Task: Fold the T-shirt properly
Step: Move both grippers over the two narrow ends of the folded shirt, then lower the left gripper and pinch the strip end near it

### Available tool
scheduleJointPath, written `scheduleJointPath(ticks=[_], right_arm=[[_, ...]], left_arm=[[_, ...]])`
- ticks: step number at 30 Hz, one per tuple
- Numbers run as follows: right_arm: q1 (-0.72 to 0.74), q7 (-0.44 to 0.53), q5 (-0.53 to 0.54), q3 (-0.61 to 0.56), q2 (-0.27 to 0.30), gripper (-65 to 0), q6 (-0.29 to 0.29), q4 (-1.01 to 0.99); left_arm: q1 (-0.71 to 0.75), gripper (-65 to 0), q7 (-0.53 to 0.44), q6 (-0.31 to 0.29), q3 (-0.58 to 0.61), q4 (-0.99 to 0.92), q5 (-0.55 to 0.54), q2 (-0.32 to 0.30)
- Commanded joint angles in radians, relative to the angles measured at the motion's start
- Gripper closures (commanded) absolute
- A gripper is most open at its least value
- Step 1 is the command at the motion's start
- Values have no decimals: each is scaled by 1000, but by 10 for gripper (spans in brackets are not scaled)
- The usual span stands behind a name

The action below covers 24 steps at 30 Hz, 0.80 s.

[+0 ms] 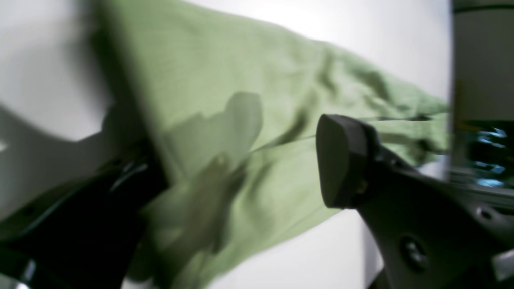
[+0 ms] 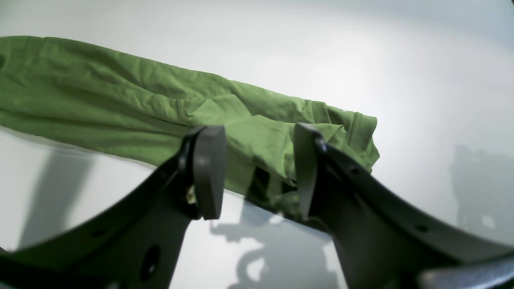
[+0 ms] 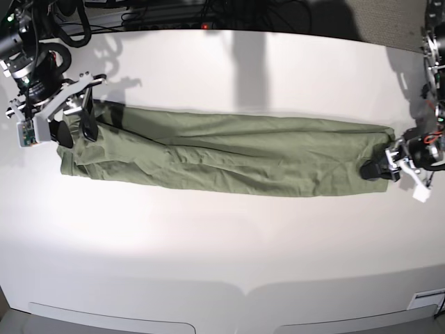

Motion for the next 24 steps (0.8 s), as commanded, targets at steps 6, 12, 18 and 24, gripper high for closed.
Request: scheduleJointPath(ticks=[6,12,18,24], right_arm=[[3,26,12,4,9,-276,1,19],[3,23,20,4,9,-276,1,19],[3,12,27,4,9,-276,1,19],[3,12,27,4,9,-276,1,19]], left_arm=[[45,-455,38,42,2,-5,-10,-34],[93,-455,-40,42,2,-4,127,50],[97,-455,37,42,2,0,135,79],[98,-447,78,42,2,10,134,36]])
